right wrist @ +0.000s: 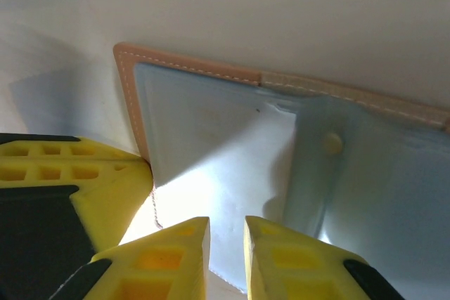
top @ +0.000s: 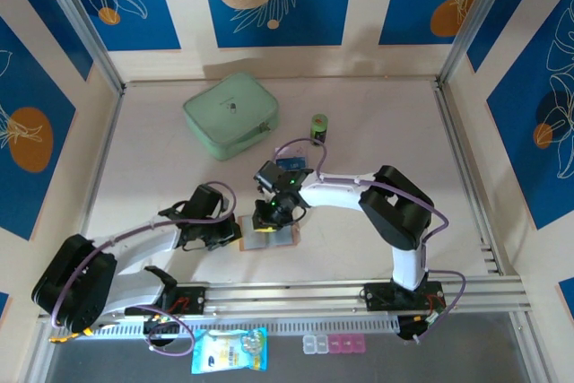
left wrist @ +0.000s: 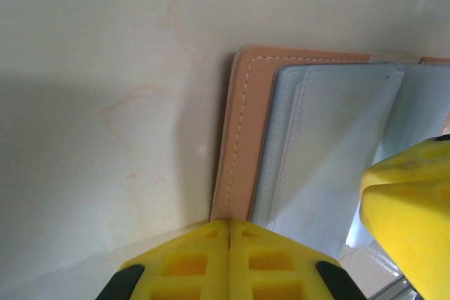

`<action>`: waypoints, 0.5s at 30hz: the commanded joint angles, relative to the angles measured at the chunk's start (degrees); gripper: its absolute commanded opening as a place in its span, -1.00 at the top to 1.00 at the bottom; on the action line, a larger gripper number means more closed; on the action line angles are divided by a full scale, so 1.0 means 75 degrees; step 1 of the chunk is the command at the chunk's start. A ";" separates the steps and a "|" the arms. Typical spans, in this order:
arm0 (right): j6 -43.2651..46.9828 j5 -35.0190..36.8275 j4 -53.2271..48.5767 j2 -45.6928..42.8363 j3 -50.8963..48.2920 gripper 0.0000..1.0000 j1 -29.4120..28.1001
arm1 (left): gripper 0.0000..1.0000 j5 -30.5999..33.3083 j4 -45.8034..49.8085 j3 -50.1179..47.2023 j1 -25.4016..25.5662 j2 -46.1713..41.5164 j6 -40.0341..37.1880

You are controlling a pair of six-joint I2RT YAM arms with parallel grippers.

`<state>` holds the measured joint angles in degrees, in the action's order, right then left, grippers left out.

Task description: Take the credit cards out of the card holder

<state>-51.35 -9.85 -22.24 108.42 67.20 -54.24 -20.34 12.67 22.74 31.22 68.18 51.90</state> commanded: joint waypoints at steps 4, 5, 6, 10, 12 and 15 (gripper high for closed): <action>-0.0138 -0.0289 0.0029 0.0258 0.0306 0.58 -0.0162 | 0.90 0.0220 0.0406 -0.0068 -0.0105 -0.0068 -0.0303; -0.0137 -0.0265 -0.0004 0.0306 0.0319 0.59 -0.0163 | 0.90 0.0206 0.0426 -0.0041 -0.0112 -0.0034 -0.0339; -0.0129 -0.0227 -0.0050 0.0316 0.0332 0.59 -0.0162 | 0.90 0.0195 0.0435 -0.0013 -0.0130 0.0000 -0.0363; -0.0079 0.0088 -0.0372 0.0321 0.0336 0.59 -0.0160 | 0.90 0.0181 0.0397 0.0003 -0.0152 0.0082 -0.0398; -0.0055 0.0326 -0.0562 0.0224 0.0327 0.59 -0.0155 | 0.90 0.0191 0.0374 -0.0009 -0.0154 0.0105 -0.0413; -0.0008 0.0542 -0.0778 0.0084 0.0293 0.58 -0.0119 | 0.90 0.0200 0.0348 -0.0042 -0.0158 0.0122 -0.0393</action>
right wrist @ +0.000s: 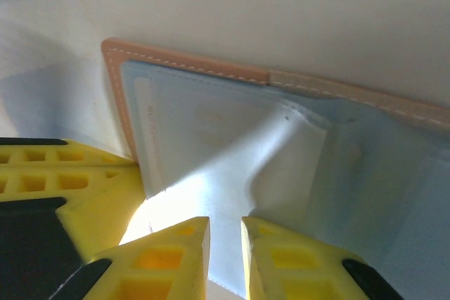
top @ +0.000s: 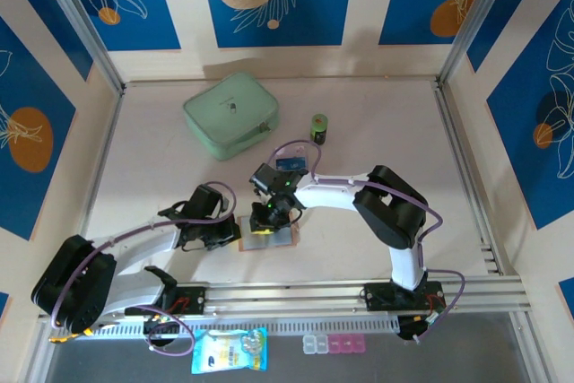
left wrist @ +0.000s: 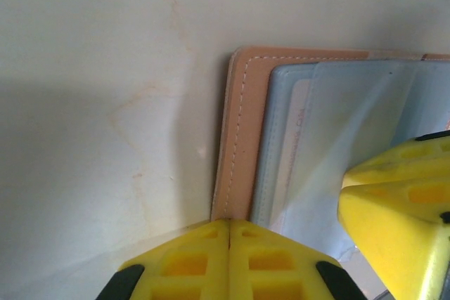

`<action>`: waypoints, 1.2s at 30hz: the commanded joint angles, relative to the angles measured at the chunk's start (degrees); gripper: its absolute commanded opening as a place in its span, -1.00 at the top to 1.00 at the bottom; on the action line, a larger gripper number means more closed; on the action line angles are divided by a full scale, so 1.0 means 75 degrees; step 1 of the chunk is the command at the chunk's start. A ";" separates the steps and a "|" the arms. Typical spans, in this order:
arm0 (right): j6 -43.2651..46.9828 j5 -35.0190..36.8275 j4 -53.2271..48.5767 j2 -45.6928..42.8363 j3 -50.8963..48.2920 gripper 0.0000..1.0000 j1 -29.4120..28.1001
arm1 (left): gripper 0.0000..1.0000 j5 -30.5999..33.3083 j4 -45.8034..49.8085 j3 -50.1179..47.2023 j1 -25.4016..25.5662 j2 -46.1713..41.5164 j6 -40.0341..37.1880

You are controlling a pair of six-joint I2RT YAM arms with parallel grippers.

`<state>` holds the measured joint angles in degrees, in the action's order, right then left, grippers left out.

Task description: Take the credit cards out of the card holder

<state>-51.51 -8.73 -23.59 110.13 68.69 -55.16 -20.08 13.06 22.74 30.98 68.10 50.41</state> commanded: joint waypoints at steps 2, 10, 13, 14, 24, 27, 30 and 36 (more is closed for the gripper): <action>0.0056 0.0420 -0.0656 -0.0194 0.0049 0.59 0.0040 | 0.90 0.0157 0.0273 -0.0054 -0.0123 0.0157 -0.0191; 0.0111 0.0203 -0.0276 -0.0449 -0.0351 0.59 0.0160 | 0.90 0.0168 0.0298 -0.0052 -0.0139 0.0085 -0.0183; 0.0106 -0.0107 0.0232 -0.0526 -0.0669 0.61 0.0246 | 0.90 0.0143 0.0316 0.0046 -0.0143 0.0054 -0.0183; 0.0120 -0.0197 0.0387 -0.0546 -0.0767 0.62 0.0258 | 0.90 0.0135 0.0354 0.0103 -0.0136 0.0072 -0.0223; -0.0007 -0.0849 0.1943 -0.0726 -0.1808 0.67 0.0492 | 0.77 0.0135 0.0788 0.0633 -0.0141 -0.0396 -0.0195; -0.0100 -0.1100 0.2438 -0.0651 -0.2074 0.68 0.0579 | 0.70 0.0100 0.0835 0.0731 -0.0142 -0.0622 -0.0095; -0.0163 -0.1300 0.2842 -0.0569 -0.2292 0.70 0.0639 | 0.62 -0.0017 0.0696 0.0768 -0.0124 -0.0743 0.0074; -0.0324 -0.1454 0.3253 -0.0492 -0.2547 0.71 0.0736 | 0.43 -0.0369 -0.0150 0.0657 -0.0060 -0.0369 0.0470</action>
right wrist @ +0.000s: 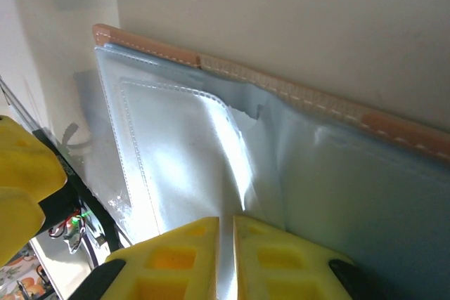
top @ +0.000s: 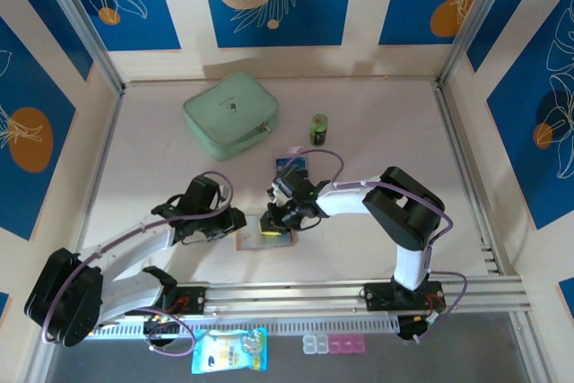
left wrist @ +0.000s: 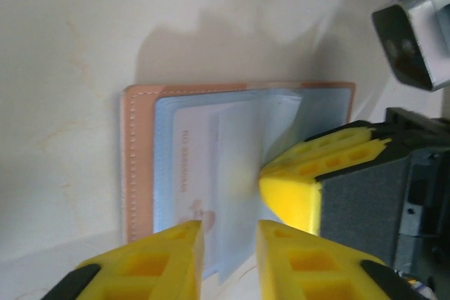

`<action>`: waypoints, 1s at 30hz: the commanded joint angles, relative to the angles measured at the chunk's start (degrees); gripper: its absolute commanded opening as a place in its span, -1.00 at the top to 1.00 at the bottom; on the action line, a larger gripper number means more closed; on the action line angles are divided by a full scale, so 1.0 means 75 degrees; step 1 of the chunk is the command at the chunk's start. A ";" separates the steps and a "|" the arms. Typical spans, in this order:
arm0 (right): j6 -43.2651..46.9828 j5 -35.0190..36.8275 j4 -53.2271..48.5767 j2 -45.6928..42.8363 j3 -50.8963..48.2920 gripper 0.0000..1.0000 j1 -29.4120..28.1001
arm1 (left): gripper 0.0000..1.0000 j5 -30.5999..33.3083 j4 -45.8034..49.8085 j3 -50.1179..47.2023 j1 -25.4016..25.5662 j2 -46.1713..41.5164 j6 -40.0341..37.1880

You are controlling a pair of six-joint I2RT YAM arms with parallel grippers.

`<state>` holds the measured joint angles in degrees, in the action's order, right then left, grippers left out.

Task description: Take the credit cards out of the card holder

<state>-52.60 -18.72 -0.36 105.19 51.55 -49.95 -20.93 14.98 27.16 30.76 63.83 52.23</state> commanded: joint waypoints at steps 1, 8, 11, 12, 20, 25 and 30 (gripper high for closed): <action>-0.0216 -0.0156 0.0249 0.0167 -0.0329 0.72 0.0059 | 0.41 -0.0267 -0.0484 0.0077 -0.0001 0.0311 0.0243; -0.0423 -0.0470 0.0783 0.0191 -0.0646 0.72 0.0249 | 0.33 -0.0355 -0.0946 -0.0024 0.0131 0.0921 0.0375; -0.0441 -0.0549 0.0906 0.0190 -0.0708 0.72 0.0275 | 0.33 -0.0431 -0.1193 -0.0074 0.0184 0.1078 0.0463; -0.0460 -0.0572 0.0927 0.0181 -0.0719 0.72 0.0274 | 0.33 -0.0483 -0.1312 -0.0098 0.0198 0.1127 0.0509; -0.0522 -0.0595 0.1059 0.0167 -0.0813 0.72 0.0274 | 0.34 -0.0534 -0.1456 -0.0064 0.0275 0.1464 0.0561; -0.0521 -0.0599 0.1052 0.0169 -0.0821 0.72 0.0275 | 0.35 -0.0417 -0.1226 -0.0012 0.0315 0.1500 0.0496; -0.0510 -0.0611 0.1042 0.0126 -0.0819 0.72 0.0274 | 0.34 -0.0128 -0.0831 0.0035 0.0339 0.1286 0.0466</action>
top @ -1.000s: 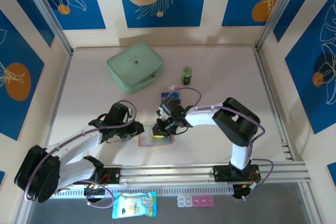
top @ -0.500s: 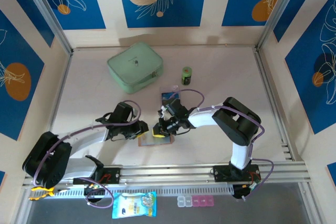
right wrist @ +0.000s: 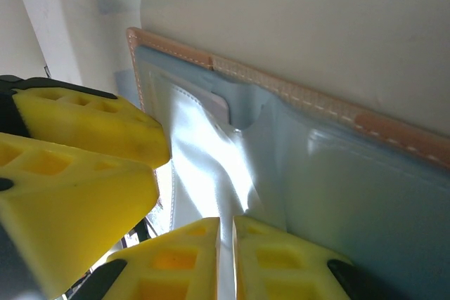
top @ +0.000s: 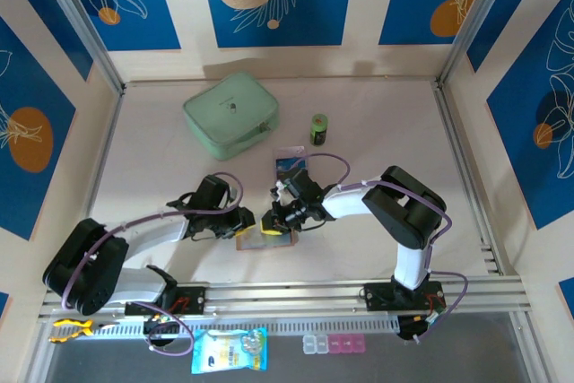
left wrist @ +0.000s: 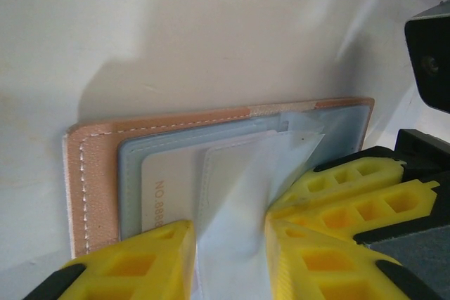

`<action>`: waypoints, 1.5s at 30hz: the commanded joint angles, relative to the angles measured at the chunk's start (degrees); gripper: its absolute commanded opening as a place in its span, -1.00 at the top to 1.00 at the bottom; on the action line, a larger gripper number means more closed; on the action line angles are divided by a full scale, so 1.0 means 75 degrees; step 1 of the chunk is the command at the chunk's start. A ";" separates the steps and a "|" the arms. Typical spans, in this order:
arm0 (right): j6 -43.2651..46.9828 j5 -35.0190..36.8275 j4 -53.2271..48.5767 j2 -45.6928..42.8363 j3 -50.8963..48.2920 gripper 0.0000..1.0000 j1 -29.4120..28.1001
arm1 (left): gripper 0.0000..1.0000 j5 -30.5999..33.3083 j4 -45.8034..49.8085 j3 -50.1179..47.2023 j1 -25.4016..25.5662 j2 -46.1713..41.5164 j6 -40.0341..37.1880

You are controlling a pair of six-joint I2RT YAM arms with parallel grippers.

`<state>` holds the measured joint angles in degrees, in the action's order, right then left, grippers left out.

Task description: Take the credit cards out of the card holder

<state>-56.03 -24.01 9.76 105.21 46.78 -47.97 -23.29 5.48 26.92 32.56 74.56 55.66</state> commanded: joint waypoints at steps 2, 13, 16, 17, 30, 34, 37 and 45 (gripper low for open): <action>-0.0048 0.0108 -0.0318 0.0096 -0.0202 0.72 0.0010 | 0.31 0.0312 0.0607 0.0067 0.0101 -0.0203 0.0004; -0.0114 0.0028 -0.0106 -0.0101 -0.0270 0.72 -0.0003 | 0.41 -0.0074 0.0011 0.0009 0.0172 -0.0089 0.0251; -0.0116 0.0025 -0.0076 -0.0350 -0.0243 0.72 -0.0014 | 0.47 -0.0172 -0.0182 0.0053 0.0245 0.0005 0.0344; -0.0122 0.0058 -0.0134 -0.0456 -0.0230 0.72 -0.0015 | 0.48 -0.0187 -0.0212 0.0070 0.0252 -0.0014 0.0361; 0.0555 0.1292 -0.2549 -0.1941 0.0339 0.71 0.0024 | 0.35 -0.0098 0.0394 0.0513 0.0392 -0.0486 0.0383; 0.0603 0.1443 -0.2793 -0.2251 0.0311 0.70 0.0069 | 0.25 -0.0071 0.0370 0.0655 0.0521 -0.0431 0.0442; 0.0627 0.1555 -0.2984 -0.2421 0.0289 0.69 0.0123 | 0.16 -0.0035 0.0350 0.0790 0.0633 -0.0296 0.0445; 0.0650 0.1861 -0.3542 -0.3019 0.0129 0.70 0.0347 | 0.05 0.0000 0.0173 0.1242 0.0991 0.0242 0.0460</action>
<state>-51.90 -11.53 -13.37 85.34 48.12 -46.06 -23.38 6.81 34.13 38.94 74.98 58.67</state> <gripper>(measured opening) 0.152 0.472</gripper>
